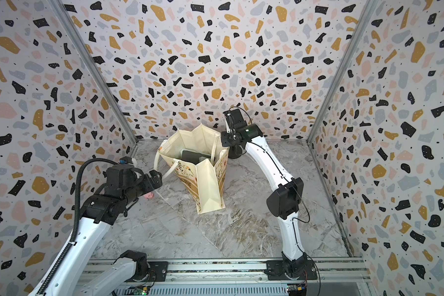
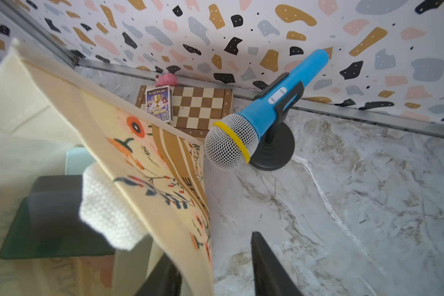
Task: Take out the pencil case from the canvas bag
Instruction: Pick up the canvas bag from the center of the board.
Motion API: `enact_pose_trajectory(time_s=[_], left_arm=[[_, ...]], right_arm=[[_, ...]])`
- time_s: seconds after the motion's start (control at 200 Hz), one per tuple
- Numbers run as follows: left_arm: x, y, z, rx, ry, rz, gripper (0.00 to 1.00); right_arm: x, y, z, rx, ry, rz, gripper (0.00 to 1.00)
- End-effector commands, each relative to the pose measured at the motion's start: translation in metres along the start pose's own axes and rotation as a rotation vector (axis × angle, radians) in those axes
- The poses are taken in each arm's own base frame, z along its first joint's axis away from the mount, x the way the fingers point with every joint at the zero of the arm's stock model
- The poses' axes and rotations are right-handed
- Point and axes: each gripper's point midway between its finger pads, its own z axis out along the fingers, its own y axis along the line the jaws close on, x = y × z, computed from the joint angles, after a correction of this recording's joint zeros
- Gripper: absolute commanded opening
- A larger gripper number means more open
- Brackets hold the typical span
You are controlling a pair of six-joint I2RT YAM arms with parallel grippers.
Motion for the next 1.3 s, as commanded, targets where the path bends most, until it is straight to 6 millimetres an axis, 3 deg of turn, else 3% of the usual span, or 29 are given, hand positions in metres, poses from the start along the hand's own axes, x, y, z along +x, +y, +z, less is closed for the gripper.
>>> enact_pose_trajectory(time_s=[0.0, 0.215, 0.36, 0.551, 0.936, 1.297], left_arm=[[-0.021, -0.009, -0.013, 0.010, -0.038, 0.002, 0.99], [-0.052, -0.035, -0.018, 0.072, -0.052, 0.000, 0.99], [-0.065, -0.058, -0.009, 0.123, 0.016, 0.003, 0.99], [-0.064, -0.082, 0.008, 0.194, 0.121, -0.018, 1.00], [-0.076, -0.092, 0.057, 0.035, 0.251, 0.036, 0.87], [-0.065, -0.093, 0.095, -0.043, 0.329, 0.070, 0.60]], right_arm=[[-0.010, -0.002, -0.024, 0.003, -0.034, 0.000, 0.27], [-0.010, -0.003, -0.052, -0.023, -0.121, 0.040, 0.00], [0.006, -0.002, -0.065, -0.055, -0.131, 0.061, 0.00], [0.034, -0.003, -0.082, -0.088, -0.138, 0.092, 0.00], [0.053, -0.002, -0.085, -0.096, -0.116, 0.090, 0.00], [0.053, 0.002, -0.084, -0.094, -0.107, 0.067, 0.00]])
